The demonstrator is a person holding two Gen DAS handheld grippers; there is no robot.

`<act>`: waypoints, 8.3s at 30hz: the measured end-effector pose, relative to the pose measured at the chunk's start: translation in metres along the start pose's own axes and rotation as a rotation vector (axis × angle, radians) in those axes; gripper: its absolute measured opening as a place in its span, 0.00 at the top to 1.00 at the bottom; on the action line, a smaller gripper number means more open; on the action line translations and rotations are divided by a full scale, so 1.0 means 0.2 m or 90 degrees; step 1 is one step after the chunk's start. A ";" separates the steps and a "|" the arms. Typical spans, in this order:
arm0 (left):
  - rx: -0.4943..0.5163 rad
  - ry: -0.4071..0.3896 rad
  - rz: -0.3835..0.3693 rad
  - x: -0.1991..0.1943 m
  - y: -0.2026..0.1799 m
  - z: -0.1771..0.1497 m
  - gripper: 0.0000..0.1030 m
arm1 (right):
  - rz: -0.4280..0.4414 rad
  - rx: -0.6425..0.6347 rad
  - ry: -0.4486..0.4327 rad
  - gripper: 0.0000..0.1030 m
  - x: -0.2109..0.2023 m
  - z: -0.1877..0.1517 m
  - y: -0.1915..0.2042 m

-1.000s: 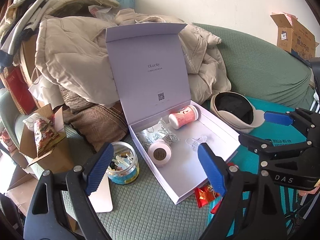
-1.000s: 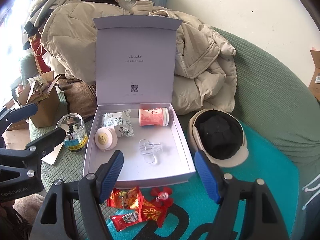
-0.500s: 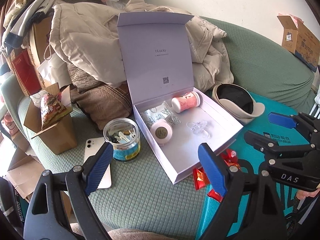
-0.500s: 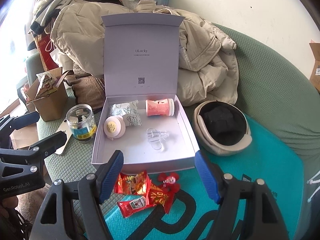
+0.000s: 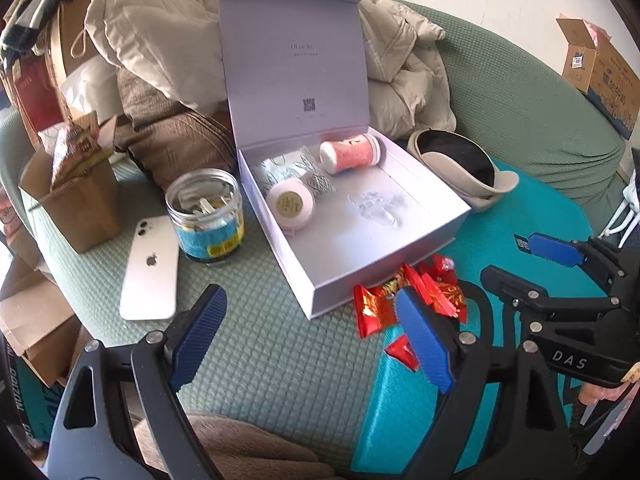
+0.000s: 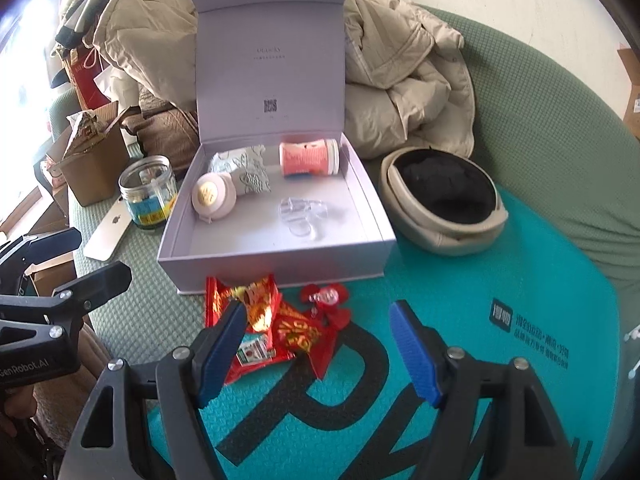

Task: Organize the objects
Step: 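Withdraw both tools from the box toward the red snack packets, then grasp the red printed snack packet with the left tool while the right tool grasps a red candy, then lift the red packet and red candy and carry both over the lavender box, then lower the red packet and candy into the box and open both tools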

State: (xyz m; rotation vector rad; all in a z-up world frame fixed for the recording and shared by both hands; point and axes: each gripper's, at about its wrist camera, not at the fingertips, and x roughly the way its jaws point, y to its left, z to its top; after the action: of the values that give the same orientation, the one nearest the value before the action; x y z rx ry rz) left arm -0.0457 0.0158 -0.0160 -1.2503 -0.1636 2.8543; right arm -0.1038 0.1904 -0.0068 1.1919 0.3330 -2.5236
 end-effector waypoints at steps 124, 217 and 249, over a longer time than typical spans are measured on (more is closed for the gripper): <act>0.097 0.159 -0.097 0.46 -0.38 -0.28 0.19 | 0.027 0.063 0.074 0.47 0.12 -0.58 -0.24; 0.072 0.050 -0.124 -0.01 -0.04 0.25 0.57 | 0.103 -0.017 -0.022 0.67 -0.09 0.16 0.06; 0.009 0.012 -0.035 0.55 -0.05 0.64 0.57 | 0.122 -0.076 -0.055 0.67 0.39 0.60 -0.14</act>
State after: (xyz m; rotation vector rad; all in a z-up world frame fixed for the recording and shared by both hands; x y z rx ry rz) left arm -0.2145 0.0211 -0.0080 -1.2488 -0.1755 2.7918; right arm -0.2452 0.1604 0.0086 1.0166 0.3261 -2.3464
